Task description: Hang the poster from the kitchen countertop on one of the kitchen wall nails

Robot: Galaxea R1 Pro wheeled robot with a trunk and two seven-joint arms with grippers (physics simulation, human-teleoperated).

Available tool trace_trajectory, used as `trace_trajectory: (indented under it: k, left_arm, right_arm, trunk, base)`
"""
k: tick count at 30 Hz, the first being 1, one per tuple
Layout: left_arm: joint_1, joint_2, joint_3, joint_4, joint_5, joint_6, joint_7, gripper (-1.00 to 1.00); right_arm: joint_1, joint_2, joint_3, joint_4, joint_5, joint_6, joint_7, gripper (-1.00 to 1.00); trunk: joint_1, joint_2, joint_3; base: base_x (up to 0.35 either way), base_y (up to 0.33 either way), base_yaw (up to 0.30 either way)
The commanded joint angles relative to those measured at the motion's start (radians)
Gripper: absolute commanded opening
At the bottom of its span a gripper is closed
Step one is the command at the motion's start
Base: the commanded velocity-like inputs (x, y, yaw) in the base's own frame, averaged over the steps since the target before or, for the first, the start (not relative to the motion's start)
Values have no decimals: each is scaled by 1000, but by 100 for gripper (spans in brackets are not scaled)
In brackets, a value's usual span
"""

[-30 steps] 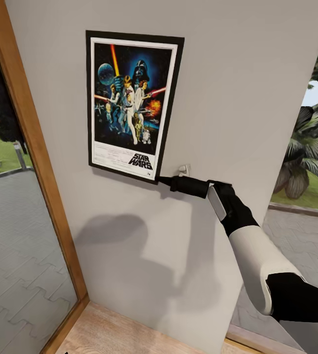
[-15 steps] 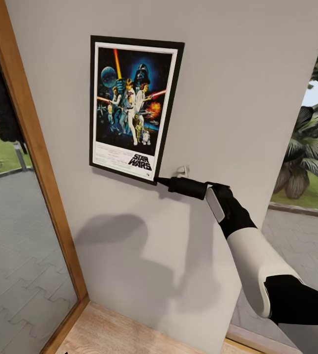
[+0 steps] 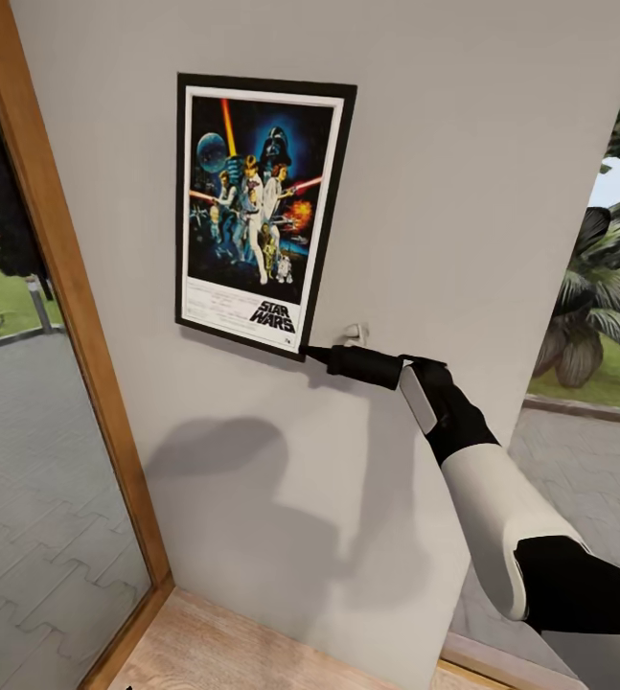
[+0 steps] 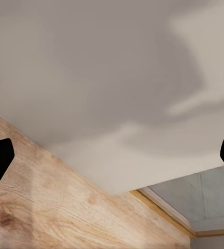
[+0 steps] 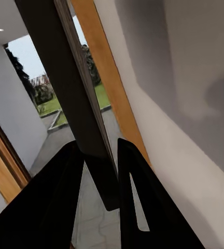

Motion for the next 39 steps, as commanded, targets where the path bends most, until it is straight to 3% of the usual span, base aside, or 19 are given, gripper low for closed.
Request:
trace_trajectory:
  k: [1, 9, 39]
  left_arm:
    - [0, 0, 8, 1, -8, -6, -2, 100]
    - [0, 0, 8, 1, -8, -6, -2, 100]
    - [0, 0, 8, 1, -8, -6, -2, 100]
  right_arm:
    - [0, 0, 1, 0, -9, 8, -6, -100]
    - [0, 8, 5, 0, -9, 9, -39, -100]
    - [0, 22, 8, 0, -9, 11, -41, -100]
  trunk:
    - [0, -1, 0]
    - [0, -1, 0]
    - [0, -1, 0]
  base:
    - [0, 0, 0]
    - [0, 0, 0]
    - [0, 0, 0]
